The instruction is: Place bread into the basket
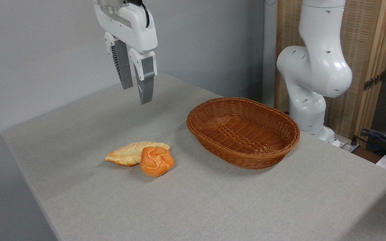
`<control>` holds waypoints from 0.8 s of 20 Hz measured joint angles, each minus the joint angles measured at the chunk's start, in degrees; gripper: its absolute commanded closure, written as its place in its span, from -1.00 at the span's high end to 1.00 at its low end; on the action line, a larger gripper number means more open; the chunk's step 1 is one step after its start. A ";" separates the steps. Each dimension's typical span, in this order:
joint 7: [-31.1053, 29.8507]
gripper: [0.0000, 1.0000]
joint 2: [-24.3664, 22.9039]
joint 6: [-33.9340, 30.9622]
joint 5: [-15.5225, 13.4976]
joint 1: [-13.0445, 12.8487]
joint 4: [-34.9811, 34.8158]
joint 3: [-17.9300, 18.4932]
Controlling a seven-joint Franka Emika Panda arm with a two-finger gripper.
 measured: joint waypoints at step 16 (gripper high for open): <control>0.00 1.00 0.02 -0.17 0.00 0.03 -0.70 0.07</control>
